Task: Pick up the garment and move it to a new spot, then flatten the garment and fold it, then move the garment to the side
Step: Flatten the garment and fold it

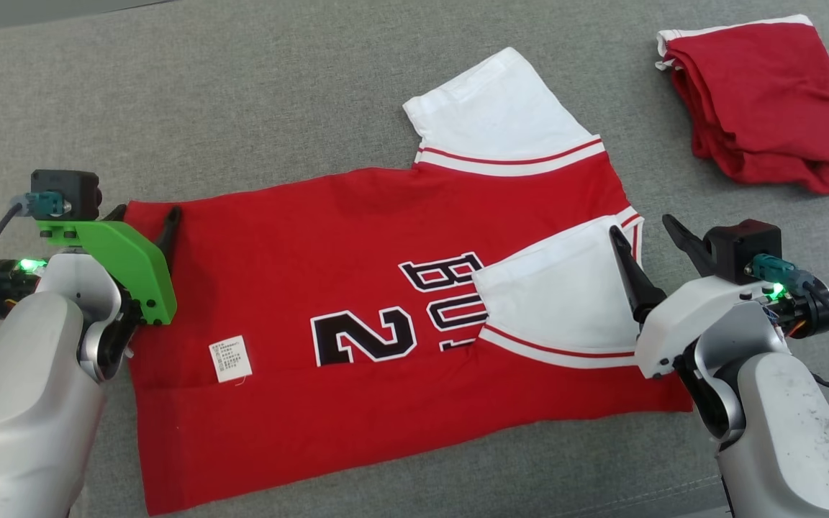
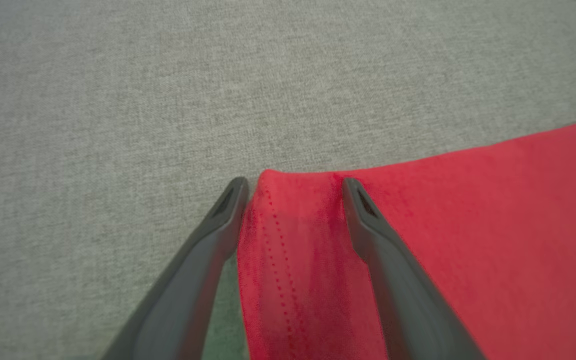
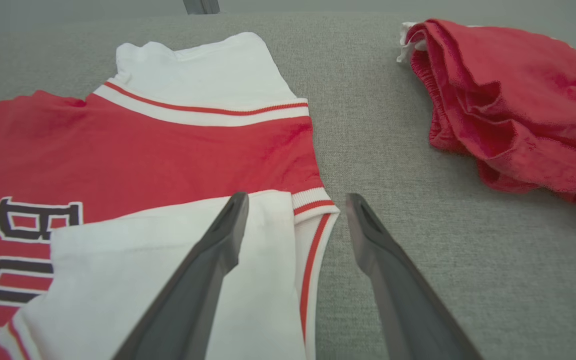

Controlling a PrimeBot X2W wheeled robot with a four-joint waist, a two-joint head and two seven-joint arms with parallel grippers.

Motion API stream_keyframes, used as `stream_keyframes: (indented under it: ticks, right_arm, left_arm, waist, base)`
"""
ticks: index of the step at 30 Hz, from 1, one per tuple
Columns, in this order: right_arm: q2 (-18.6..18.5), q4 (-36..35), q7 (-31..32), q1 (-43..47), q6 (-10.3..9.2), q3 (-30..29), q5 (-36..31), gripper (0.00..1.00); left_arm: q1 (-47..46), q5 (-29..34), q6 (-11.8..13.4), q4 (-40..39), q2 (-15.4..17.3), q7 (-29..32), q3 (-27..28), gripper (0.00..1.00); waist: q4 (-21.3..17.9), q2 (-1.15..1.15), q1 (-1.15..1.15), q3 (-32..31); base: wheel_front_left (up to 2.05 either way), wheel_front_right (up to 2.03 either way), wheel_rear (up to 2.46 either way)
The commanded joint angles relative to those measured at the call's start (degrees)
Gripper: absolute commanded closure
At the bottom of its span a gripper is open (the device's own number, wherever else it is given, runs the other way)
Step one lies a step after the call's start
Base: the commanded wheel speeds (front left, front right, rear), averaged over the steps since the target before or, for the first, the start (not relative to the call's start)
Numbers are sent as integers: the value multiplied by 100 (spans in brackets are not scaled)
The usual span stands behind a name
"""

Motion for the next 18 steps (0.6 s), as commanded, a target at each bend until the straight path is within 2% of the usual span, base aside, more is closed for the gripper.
stream_keyframes:
  ticks: [1,3,4,5,13,18]
  right_arm:
    - [-39,-1,27,-87,-8,16,-46,0]
    - [-75,5,47,-163,-8,48,-45,0]
    - [-103,3,69,-207,-8,80,-51,0]
    - [-135,1,80,-262,-8,107,-56,0]
    - [-433,146,240,-1034,-8,278,-53,0]
    - [-568,719,486,-1977,-8,387,-23,0]
  left_arm:
    - [-94,-45,-36,54,-48,29,-18,57]
    - [-150,-94,-48,96,-49,3,-13,74]
    - [-173,-119,-45,114,-58,-17,-16,91]
    - [-192,-151,-54,127,-72,-45,2,100]
    - [-300,-273,-91,33,-201,-464,51,100]
    - [-343,-240,-100,-179,-340,-744,-26,100]
  waist:
    - [16,0,0,25]
    - [32,0,0,53]
    - [44,0,0,68]
    - [60,0,0,80]
    - [273,0,0,167]
    - [517,0,0,301]
  base:
    - [0,0,0]
    - [0,0,0]
    - [0,0,0]
    - [0,0,0]
    - [0,0,0]
    - [0,0,0]
